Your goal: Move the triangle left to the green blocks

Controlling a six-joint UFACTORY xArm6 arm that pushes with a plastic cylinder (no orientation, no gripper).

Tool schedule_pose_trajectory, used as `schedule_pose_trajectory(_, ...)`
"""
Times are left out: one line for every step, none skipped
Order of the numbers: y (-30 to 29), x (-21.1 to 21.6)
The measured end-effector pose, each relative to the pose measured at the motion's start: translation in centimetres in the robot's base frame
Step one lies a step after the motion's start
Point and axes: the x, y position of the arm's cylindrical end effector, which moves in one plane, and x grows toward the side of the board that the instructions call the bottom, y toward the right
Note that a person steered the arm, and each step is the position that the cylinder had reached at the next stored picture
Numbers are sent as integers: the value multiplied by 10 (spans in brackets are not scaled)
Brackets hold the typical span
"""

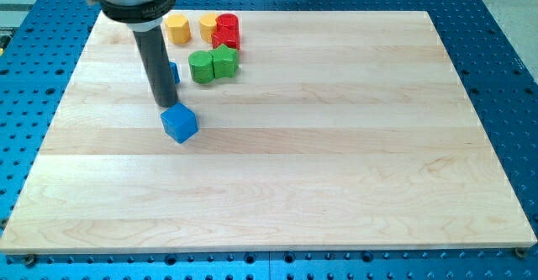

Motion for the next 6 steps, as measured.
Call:
schedule_pose_trajectory(-32,-4)
schedule_pose_trajectory(-31,-16)
schedule_pose_trajectory(-25,-16)
schedule_pose_trajectory(-19,-16)
schedule_pose_trajectory(-3,-17)
schedule_pose_trajectory(5,-23)
